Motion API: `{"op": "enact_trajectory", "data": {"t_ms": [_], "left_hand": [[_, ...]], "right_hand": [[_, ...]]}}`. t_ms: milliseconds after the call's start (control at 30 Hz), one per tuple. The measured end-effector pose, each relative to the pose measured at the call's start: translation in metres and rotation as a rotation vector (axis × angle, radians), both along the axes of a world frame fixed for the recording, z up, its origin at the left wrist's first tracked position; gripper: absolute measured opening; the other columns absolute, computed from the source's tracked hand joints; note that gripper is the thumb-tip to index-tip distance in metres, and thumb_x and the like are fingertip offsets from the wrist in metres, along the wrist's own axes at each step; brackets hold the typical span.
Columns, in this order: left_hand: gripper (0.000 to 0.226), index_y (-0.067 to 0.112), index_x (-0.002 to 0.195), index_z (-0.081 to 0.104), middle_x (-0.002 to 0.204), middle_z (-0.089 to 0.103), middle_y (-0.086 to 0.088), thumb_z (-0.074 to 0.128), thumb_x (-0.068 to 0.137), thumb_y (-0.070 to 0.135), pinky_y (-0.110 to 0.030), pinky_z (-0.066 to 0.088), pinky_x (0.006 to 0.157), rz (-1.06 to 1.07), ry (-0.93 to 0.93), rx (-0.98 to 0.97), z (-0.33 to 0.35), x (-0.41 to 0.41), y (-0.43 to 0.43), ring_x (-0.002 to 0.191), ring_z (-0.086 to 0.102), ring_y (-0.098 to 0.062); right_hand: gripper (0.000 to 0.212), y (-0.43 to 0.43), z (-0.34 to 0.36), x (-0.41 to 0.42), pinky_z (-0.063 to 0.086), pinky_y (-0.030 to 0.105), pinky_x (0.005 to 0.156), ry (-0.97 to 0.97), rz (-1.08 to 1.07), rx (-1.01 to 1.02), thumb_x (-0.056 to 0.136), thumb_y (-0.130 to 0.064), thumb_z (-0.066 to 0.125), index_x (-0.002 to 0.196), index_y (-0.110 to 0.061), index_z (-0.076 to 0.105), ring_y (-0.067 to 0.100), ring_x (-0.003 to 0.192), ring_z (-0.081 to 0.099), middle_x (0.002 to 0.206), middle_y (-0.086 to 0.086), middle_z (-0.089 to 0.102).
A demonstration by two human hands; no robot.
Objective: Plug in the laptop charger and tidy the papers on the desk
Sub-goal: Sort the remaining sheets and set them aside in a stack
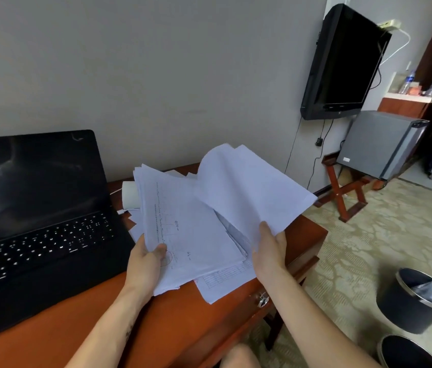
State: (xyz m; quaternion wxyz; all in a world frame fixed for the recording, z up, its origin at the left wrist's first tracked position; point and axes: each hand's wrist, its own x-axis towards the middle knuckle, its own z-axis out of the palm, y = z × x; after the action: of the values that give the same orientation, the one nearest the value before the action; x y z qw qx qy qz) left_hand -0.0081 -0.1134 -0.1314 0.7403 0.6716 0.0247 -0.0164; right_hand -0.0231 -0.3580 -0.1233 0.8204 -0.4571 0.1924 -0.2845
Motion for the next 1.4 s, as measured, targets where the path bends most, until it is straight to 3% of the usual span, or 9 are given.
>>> {"op": "enact_trajectory", "data": {"t_ms": [200,300,367,567,733,900,1067,1233,1400], "left_hand": [[0.038,0.026,0.139,0.059,0.122,0.074,0.003,0.053,0.107,0.006,-0.037,0.059,0.090,0.014,0.016,-0.002,-0.005,0.005,0.001,0.111,0.072,-0.021],[0.038,0.026,0.139,0.059,0.123,0.073,0.004,0.053,0.107,0.006,-0.038,0.057,0.092,0.011,0.008,0.005,-0.002,0.002,0.000,0.113,0.070,-0.020],[0.037,0.027,0.138,0.060,0.123,0.073,0.005,0.053,0.107,0.008,-0.042,0.057,0.097,0.016,0.010,0.017,-0.003,0.002,0.000,0.114,0.070,-0.021],[0.026,0.029,0.133,0.062,0.118,0.075,0.007,0.050,0.110,0.026,-0.041,0.058,0.096,0.013,-0.057,0.075,0.002,-0.003,-0.002,0.110,0.072,-0.016],[0.032,0.031,0.129,0.060,0.117,0.072,0.014,0.069,0.099,0.033,-0.031,0.057,0.089,0.029,-0.086,0.163,0.004,-0.004,-0.005,0.107,0.069,-0.009],[0.033,0.034,0.125,0.058,0.114,0.072,0.012,0.068,0.100,0.015,-0.028,0.056,0.083,0.031,-0.035,0.130,0.006,-0.003,-0.003,0.105,0.069,-0.011],[0.037,0.031,0.130,0.064,0.114,0.078,0.004,0.063,0.101,0.007,-0.046,0.059,0.096,-0.031,0.042,0.092,0.010,0.000,0.012,0.103,0.076,-0.021],[0.036,0.034,0.121,0.067,0.111,0.079,0.003,0.058,0.102,0.005,-0.047,0.059,0.095,-0.072,0.043,0.127,0.014,0.006,0.022,0.101,0.077,-0.024],[0.026,0.027,0.126,0.066,0.111,0.079,0.007,0.065,0.101,0.022,-0.041,0.059,0.095,-0.097,0.020,0.183,0.012,0.004,0.021,0.102,0.076,-0.017]], "right_hand": [[0.034,-0.002,-0.006,0.007,0.053,0.045,0.102,0.107,0.051,-0.040,0.101,-0.012,0.055,0.132,-0.025,0.058,0.028,0.116,0.066,0.128,0.002,0.068],[0.035,0.008,-0.017,-0.006,0.053,0.018,0.077,0.220,0.159,-0.316,0.105,-0.016,0.050,0.139,-0.026,0.049,0.022,0.117,0.064,0.124,-0.004,0.063],[0.036,0.012,-0.018,-0.010,0.049,0.011,0.080,0.223,0.195,-0.485,0.107,-0.016,0.047,0.142,-0.026,0.044,0.011,0.118,0.061,0.124,-0.010,0.062],[0.034,0.026,-0.020,-0.015,0.052,0.019,0.096,0.207,0.375,-0.796,0.106,-0.022,0.047,0.140,-0.029,0.047,-0.002,0.115,0.060,0.124,-0.016,0.063],[0.028,0.031,-0.024,-0.013,0.055,0.033,0.094,0.248,0.463,-1.001,0.094,-0.038,0.057,0.122,-0.038,0.059,0.009,0.110,0.058,0.114,-0.010,0.062],[0.033,0.030,-0.015,-0.020,0.045,0.018,0.099,0.170,0.344,-0.905,0.101,-0.034,0.056,0.134,-0.035,0.053,-0.003,0.121,0.045,0.125,-0.022,0.054],[0.046,0.017,-0.013,-0.021,0.053,0.020,0.086,0.201,0.151,-0.571,0.103,-0.022,0.055,0.144,-0.031,0.036,0.002,0.117,0.056,0.131,-0.014,0.054],[0.042,0.020,-0.017,-0.014,0.041,0.017,0.103,0.311,0.185,-0.811,0.102,-0.008,0.047,0.143,-0.018,0.052,0.006,0.130,0.049,0.143,-0.009,0.054],[0.037,0.021,-0.019,-0.010,0.039,0.015,0.096,0.316,0.160,-0.864,0.101,-0.006,0.046,0.133,-0.017,0.061,0.001,0.117,0.050,0.133,-0.010,0.059]]}}
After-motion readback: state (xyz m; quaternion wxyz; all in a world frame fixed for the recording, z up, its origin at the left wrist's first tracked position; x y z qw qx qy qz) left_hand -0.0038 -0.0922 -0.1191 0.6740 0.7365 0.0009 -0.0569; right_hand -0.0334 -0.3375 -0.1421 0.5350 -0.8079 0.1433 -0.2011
